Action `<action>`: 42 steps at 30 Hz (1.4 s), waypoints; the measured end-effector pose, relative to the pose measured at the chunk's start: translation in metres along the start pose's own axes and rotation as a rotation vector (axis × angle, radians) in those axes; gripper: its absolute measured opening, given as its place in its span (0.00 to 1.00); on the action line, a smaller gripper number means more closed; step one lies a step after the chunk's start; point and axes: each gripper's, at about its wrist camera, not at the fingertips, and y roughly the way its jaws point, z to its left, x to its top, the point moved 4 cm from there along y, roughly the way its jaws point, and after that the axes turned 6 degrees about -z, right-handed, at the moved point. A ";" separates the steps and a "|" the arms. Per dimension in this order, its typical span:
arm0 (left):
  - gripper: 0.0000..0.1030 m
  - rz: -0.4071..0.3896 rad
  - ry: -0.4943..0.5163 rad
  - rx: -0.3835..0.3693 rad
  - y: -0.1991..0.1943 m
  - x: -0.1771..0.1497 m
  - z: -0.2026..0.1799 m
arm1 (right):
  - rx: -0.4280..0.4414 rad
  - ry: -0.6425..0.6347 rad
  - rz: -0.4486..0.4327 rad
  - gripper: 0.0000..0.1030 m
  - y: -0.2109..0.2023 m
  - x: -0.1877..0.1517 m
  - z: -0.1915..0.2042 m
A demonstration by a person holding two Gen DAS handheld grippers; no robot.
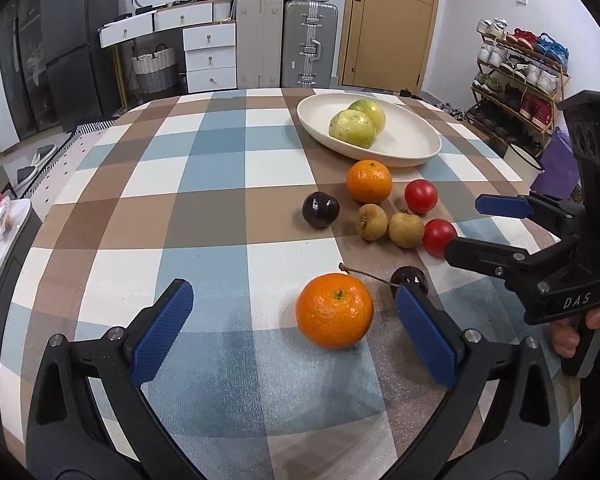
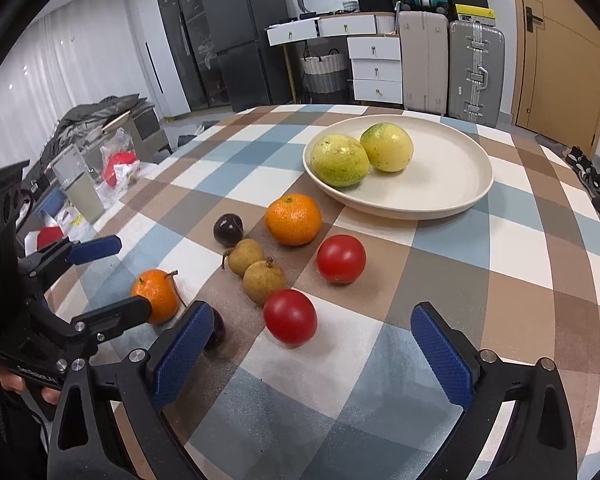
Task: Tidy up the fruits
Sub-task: 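Grasp the orange with the left gripper while the right grasps a red tomato, then carry the orange and tomato onto the cream plate and release both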
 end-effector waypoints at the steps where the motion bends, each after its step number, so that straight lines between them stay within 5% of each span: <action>1: 0.97 0.007 -0.001 0.002 0.002 0.000 0.000 | -0.001 -0.011 0.002 0.94 0.001 0.000 0.001; 7: 0.94 0.043 -0.007 0.005 0.008 -0.003 0.002 | -0.001 -0.046 0.051 0.70 0.011 -0.005 0.009; 16: 0.94 0.074 -0.006 -0.016 0.014 -0.006 0.000 | -0.006 -0.091 0.084 0.58 0.018 -0.009 0.016; 24: 0.79 0.096 -0.013 -0.033 0.018 -0.009 0.000 | -0.022 -0.105 0.090 0.45 0.022 -0.010 0.017; 37: 0.39 0.109 0.039 -0.112 0.015 -0.013 -0.015 | -0.017 -0.110 0.085 0.29 0.020 -0.010 0.017; 42: 0.38 0.103 0.046 -0.115 0.013 -0.013 -0.018 | -0.007 -0.112 0.082 0.29 0.019 -0.010 0.017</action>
